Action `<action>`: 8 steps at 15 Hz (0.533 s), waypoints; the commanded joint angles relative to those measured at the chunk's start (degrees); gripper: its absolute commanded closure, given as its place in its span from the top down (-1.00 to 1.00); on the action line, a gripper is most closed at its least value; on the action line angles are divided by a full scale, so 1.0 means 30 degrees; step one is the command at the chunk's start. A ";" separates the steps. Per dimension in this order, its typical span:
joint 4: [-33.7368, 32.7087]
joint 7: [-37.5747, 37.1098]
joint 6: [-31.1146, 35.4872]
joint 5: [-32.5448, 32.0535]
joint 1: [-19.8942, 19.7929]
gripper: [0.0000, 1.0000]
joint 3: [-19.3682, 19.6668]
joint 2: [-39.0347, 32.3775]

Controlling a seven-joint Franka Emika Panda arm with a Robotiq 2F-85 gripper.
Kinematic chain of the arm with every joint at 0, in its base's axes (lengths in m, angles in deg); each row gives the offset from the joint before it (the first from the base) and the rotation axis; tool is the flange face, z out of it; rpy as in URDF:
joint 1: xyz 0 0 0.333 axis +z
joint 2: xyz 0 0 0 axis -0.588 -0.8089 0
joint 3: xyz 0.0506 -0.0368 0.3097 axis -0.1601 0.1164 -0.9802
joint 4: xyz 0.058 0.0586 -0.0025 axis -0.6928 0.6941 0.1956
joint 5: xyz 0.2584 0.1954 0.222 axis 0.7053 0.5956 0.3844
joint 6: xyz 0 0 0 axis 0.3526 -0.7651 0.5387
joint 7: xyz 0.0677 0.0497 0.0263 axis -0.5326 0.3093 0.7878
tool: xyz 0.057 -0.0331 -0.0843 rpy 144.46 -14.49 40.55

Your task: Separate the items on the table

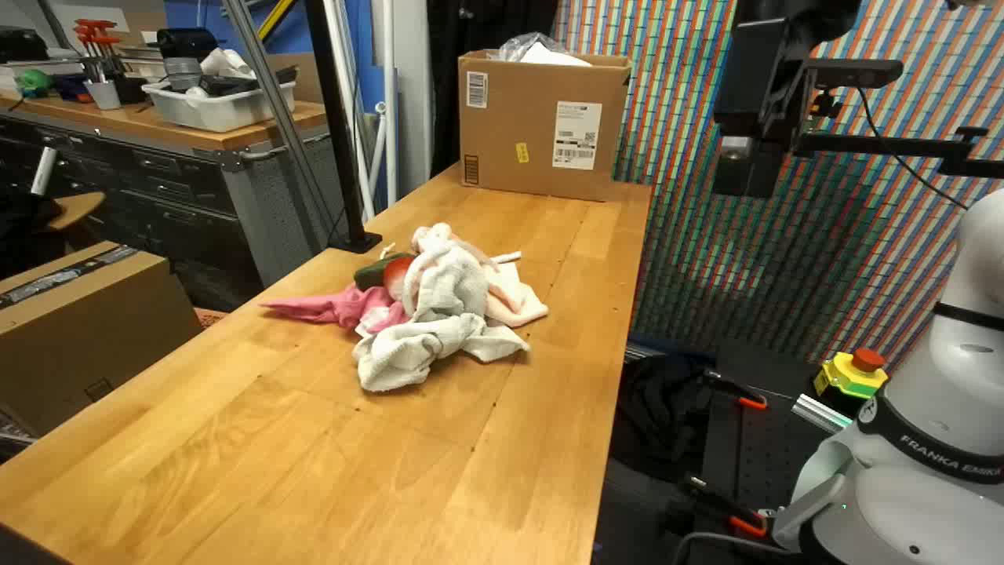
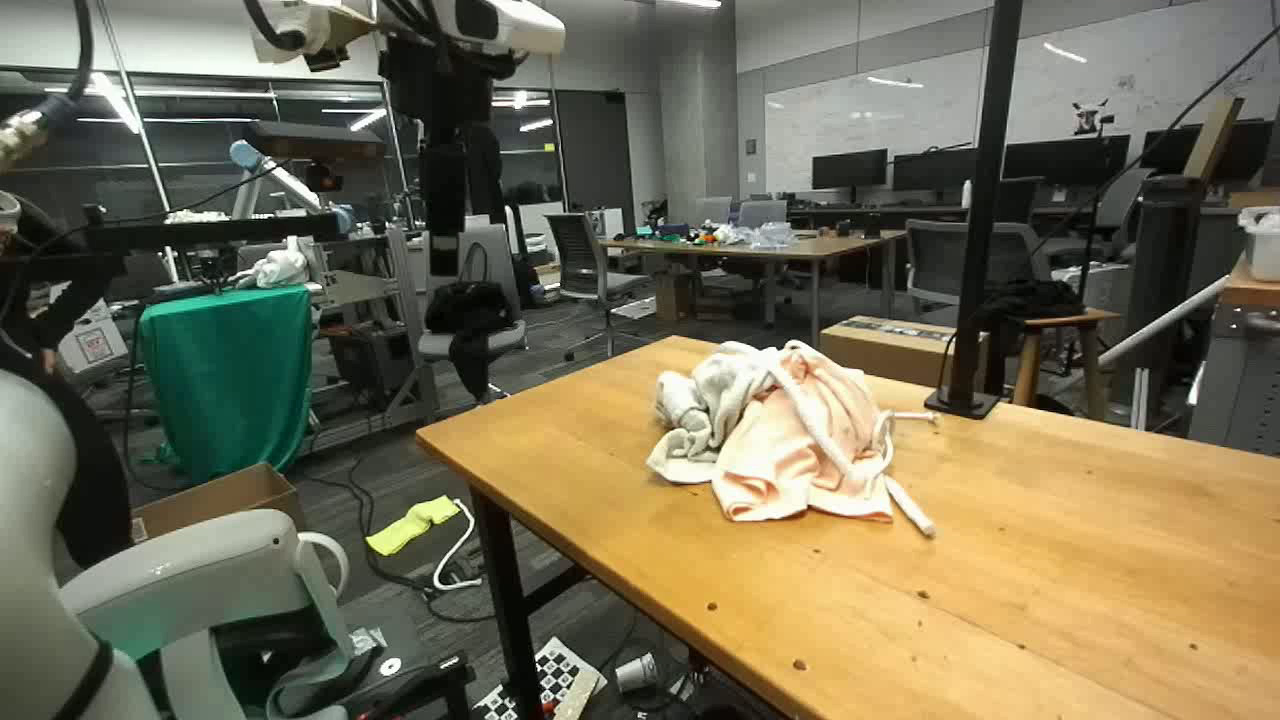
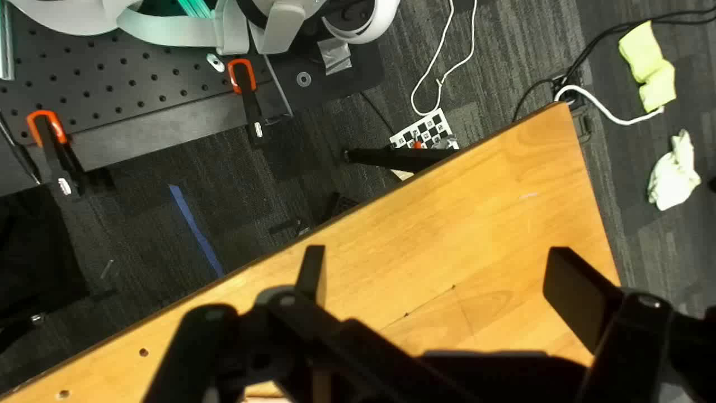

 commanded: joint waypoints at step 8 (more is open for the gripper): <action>-0.1560 0.1492 0.0439 -0.1190 -0.0708 1.00 -0.1209 -0.2136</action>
